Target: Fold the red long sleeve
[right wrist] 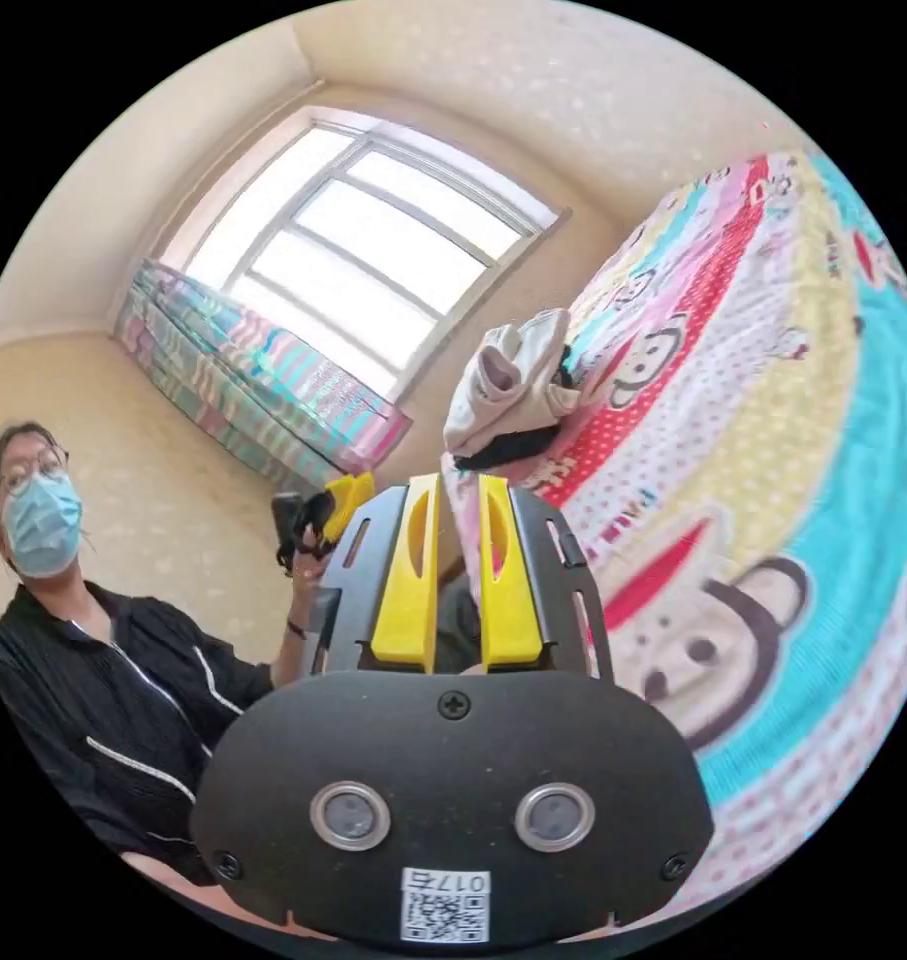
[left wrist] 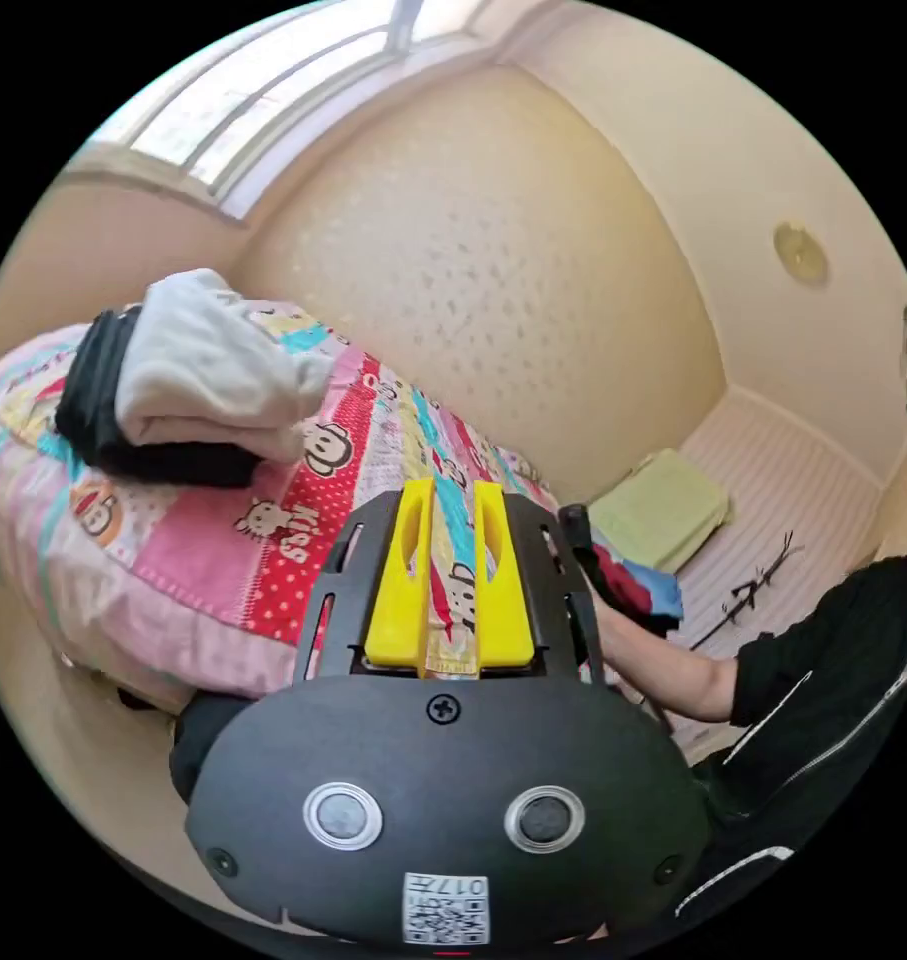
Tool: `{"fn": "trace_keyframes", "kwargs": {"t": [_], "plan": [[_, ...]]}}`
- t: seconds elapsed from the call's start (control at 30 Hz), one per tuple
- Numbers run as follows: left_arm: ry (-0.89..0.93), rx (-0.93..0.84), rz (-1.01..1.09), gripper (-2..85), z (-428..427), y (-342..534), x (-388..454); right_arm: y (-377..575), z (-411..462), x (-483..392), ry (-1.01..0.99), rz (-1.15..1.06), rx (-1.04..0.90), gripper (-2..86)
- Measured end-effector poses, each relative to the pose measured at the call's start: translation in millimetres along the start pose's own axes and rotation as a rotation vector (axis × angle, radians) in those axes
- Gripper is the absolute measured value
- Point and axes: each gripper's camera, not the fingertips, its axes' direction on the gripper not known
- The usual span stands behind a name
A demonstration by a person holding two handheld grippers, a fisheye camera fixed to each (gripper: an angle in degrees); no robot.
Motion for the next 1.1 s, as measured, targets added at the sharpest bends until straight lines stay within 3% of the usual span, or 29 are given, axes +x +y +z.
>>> {"fn": "trace_keyframes", "kwargs": {"t": [0.07, 0.13, 0.23, 0.33, 0.43, 0.5, 0.57, 0.77, 0.87, 1.0, 1.1], "plan": [[0.001, -0.133, 0.062, 3.2, 70.4, 8.2, 35.1, 58.6, -55.6, 5.9, 0.35, 0.101, -0.052, 6.0], [-0.014, -0.372, 0.033, 0.7, 175.0, 43.4, 60.4, 110.0, -87.1, 15.0, 0.526, 0.199, -0.073, 5.4], [-0.176, -0.6, 0.073, -0.2, 273.6, 105.2, 85.3, 182.3, -147.5, 19.4, 0.613, 0.359, 0.03, 4.9], [-0.327, -0.358, 0.252, -0.7, 272.9, 150.8, 116.8, 210.0, -240.3, 9.6, 0.683, 0.419, 0.218, 5.7], [-0.397, -0.337, 0.282, -0.9, 280.0, 168.9, 127.9, 196.1, -358.5, -4.2, 0.8, 0.418, 0.432, 7.9], [-0.368, -0.351, 0.237, -0.9, 283.0, 170.3, 121.3, 188.0, -429.9, 0.0, 0.706, 0.382, 0.653, 10.2], [-0.321, -0.357, 0.186, -0.9, 283.6, 172.1, 111.1, 187.6, -503.2, 46.5, 0.455, 0.531, 0.868, 12.4], [-0.242, -0.357, 0.097, -0.9, 285.5, 183.3, 88.7, 226.8, -516.0, 157.0, -0.276, 1.041, 1.177, 14.0], [-0.247, -0.361, 0.107, -0.8, 287.0, 188.6, 86.2, 220.4, -531.7, 141.0, -0.216, 1.001, 1.295, 13.7], [-0.256, -0.345, 0.122, -0.8, 285.5, 198.1, 82.3, 201.1, -556.3, 132.3, -0.325, 1.112, 1.338, 12.5], [-0.256, -0.344, 0.124, -0.9, 283.3, 201.8, 77.9, 164.9, -582.2, 104.7, -0.285, 1.069, 1.355, 6.7]]}}
